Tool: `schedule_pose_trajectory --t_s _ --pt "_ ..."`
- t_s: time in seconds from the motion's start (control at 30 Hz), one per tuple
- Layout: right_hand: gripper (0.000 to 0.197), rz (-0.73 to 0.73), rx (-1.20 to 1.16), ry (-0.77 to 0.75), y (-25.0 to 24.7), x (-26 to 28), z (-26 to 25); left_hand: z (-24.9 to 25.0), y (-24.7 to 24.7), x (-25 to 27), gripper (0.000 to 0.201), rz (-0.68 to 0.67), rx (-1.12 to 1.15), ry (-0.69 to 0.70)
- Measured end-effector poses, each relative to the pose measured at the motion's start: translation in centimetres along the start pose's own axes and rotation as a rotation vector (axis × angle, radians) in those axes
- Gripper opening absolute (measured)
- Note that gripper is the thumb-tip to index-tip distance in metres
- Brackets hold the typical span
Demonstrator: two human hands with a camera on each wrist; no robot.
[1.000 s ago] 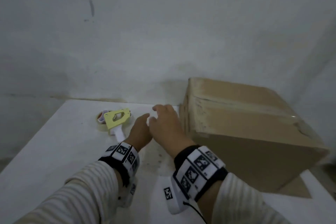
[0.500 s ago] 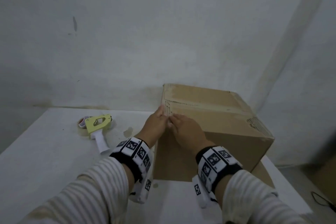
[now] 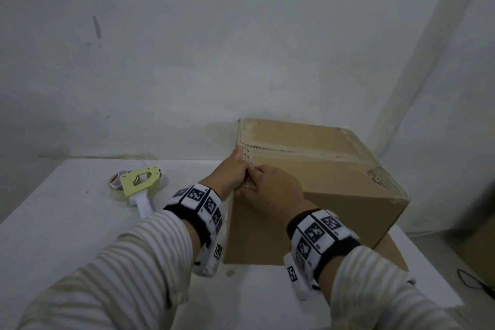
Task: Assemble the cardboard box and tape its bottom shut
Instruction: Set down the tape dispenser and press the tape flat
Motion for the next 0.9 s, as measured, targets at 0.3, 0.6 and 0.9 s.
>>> schedule_pose_trajectory --t_s 0.3,0.6,0.9 --pt "0.051 -0.074 -0.016 0.078 -1.7 -3.1 0.5 1.5 -1.1 -2.9 0.075 -0.027 -0.018 -0.011" --pt "0.053 -0.107 0.114 0.111 -0.5 -4.3 -0.4 2.4 -1.7 -6.3 0.069 -0.045 -0.093 0.003" --pt "0.051 0.030 0.024 0.201 0.7 -4.2 -0.1 1.6 -1.5 -6.2 0.058 -0.068 0.003 -0.004"
Point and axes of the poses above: each hand's wrist, its own x-axis away from the middle knuckle, its own y-axis out of the palm, z = x × y, the point moved 2 cm from there along -x, towards the middle knuckle, and after that the axes turned 10 degrees about -y, right-handed, at the moved point
